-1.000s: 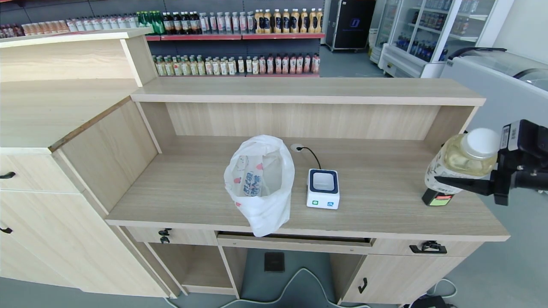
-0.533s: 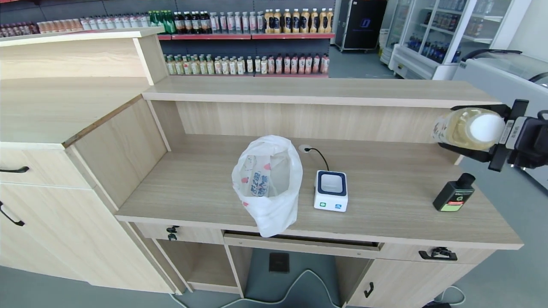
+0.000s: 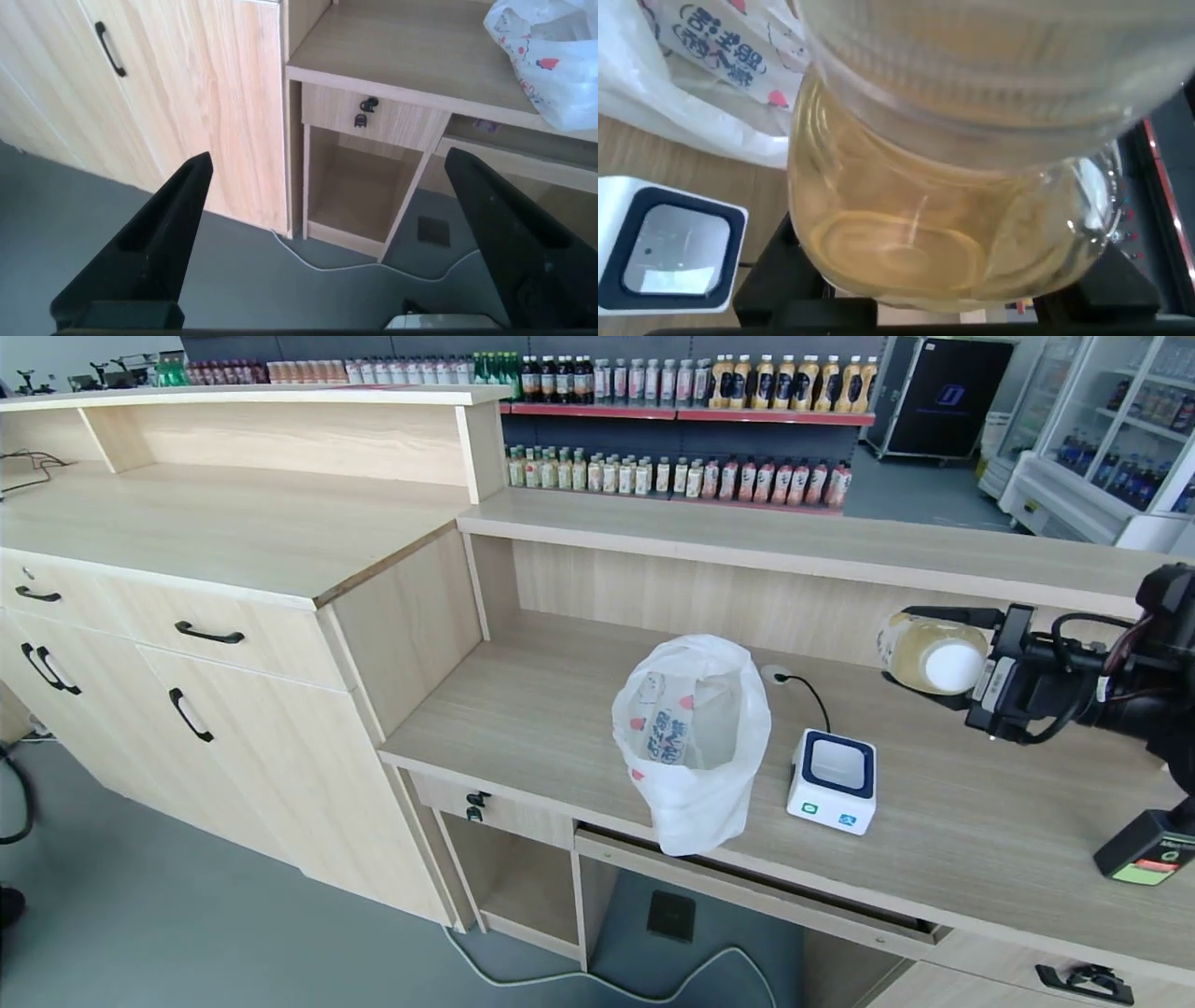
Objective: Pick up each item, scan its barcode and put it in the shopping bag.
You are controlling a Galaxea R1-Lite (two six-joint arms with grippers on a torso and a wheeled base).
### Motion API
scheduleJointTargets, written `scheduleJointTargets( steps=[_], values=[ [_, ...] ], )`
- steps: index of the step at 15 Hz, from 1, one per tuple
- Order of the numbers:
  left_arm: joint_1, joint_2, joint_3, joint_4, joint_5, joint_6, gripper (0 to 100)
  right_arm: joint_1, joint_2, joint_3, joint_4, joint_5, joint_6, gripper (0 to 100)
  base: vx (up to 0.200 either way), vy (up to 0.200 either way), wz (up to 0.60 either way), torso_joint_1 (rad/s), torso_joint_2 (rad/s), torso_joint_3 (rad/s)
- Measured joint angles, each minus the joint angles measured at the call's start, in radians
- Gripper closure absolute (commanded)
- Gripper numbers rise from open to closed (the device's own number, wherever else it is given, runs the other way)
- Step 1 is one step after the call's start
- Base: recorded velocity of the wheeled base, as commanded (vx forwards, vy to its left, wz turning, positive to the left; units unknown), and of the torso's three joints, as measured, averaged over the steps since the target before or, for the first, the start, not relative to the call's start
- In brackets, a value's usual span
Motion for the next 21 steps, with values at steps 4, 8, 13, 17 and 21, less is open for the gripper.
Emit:
scheduleJointTargets(
  steps=[4,8,13,17,21],
  values=[
    [0.0,0.0,0.0,0.0,0.0,0.0,0,-0.021,0.089,0.065,-0.06,0.004,-0.002,100,0.0,0.0,0.0,0.0,0.0,0.0],
    [0.0,0.0,0.0,0.0,0.0,0.0,0,-0.028,0.138,0.091,-0.09,0.001,-0.002,100,0.0,0.0,0.0,0.0,0.0,0.0],
    [0.0,0.0,0.0,0.0,0.0,0.0,0,-0.033,0.176,0.108,-0.091,0.002,-0.011,100,0.0,0.0,0.0,0.0,0.0,0.0],
    [0.0,0.0,0.0,0.0,0.0,0.0,0,-0.034,0.2,0.104,-0.092,0.003,-0.015,100,0.0,0.0,0.0,0.0,0.0,0.0],
    [0.0,0.0,0.0,0.0,0.0,0.0,0,-0.02,0.233,0.084,-0.094,0.002,-0.014,100,0.0,0.0,0.0,0.0,0.0,0.0]
  ],
)
